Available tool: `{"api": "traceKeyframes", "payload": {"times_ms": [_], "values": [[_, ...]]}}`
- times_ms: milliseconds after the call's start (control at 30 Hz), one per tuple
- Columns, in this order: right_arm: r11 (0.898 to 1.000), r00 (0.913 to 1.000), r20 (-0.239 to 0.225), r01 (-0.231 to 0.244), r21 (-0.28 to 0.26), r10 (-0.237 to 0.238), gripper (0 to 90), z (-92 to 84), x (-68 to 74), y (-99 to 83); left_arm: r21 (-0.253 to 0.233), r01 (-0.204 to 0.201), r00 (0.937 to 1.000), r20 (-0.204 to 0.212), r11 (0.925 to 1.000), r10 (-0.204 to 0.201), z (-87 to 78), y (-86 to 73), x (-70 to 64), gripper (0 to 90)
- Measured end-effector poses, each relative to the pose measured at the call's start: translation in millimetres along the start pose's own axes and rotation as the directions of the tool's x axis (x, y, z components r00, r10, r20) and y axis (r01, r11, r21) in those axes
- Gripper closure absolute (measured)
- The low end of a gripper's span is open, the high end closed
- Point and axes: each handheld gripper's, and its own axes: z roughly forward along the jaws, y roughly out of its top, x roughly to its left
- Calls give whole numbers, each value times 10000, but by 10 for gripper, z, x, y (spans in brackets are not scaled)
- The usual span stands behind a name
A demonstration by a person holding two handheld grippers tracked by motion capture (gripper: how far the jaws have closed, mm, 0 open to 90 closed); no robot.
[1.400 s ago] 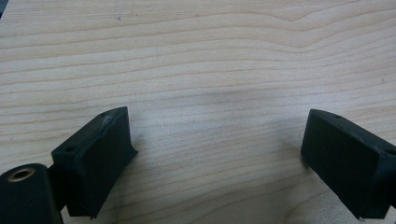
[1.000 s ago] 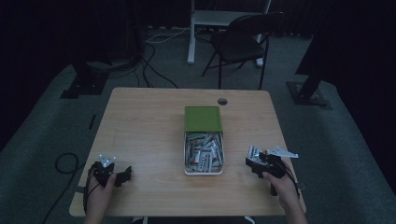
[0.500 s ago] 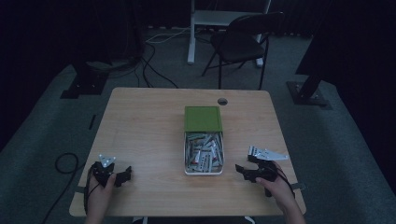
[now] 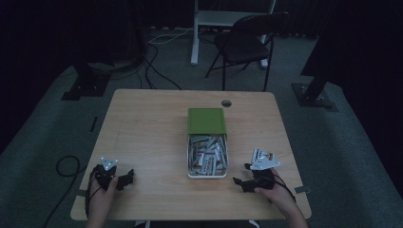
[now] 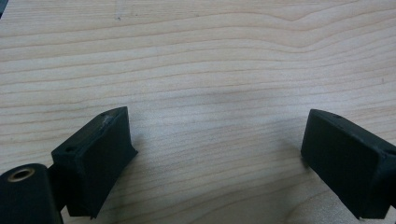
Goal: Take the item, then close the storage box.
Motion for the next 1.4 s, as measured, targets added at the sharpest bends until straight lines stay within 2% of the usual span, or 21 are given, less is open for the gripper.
{"api": "traceKeyframes", "payload": {"times_ms": [100, 167, 233, 400, 533, 633, 1067, 1133, 1200, 1400], "values": [[9998, 9998, 29, 211, 70, -211, 180, 23, 14, -16, 1, 2, 10000, 0, 10000, -2, 0, 0, 0, 95], [9993, 9992, -140, 374, 79, -373, 180, 30, 26, -25, -3, 0, 10000, 3, 10000, 0, 0, 0, 0, 95], [9994, 9989, -333, 323, 142, -319, 180, 37, 22, -32, -2, -1, 10000, 1, 10000, 1, 0, 0, 0, 95], [9994, 9988, -352, 333, 97, -329, 180, 42, 12, -25, -5, 1, 10000, -2, 10000, -1, 0, 0, 0, 95], [9945, 9963, -118, 860, 606, -854, 180, 65, 14, -25, 0, 4, 10000, -2, 10000, -4, 0, 0, -1, 95], [9900, 9928, -313, 1182, 774, -1161, 142, 82, 41, -20, 23, -3, 10000, -19, 10000, 3, -1, 1, -2, 95], [9891, 9923, -331, 1214, 836, -1190, 125, 96, 44, -13, 5, 42, 10000, -20, 10000, -42, -1, -1, -9, 95], [9890, 9922, -337, 1221, 839, -1197, 125, 96, 43, -13, -15, -56, 10000, 65, 10000, 56, 0, -2, -12, 95], [9891, 9923, -341, 1214, 837, -1189, 124, 97, 42, -12, 6, -320, 9991, 285, 9995, 320, -3, -2, -24, 96], [9892, 9926, -302, 1200, 838, -1179, 126, 95, 45, -13, -52, -894, 9929, 786, 9960, 896, -1, 2, -112, 96]]}}
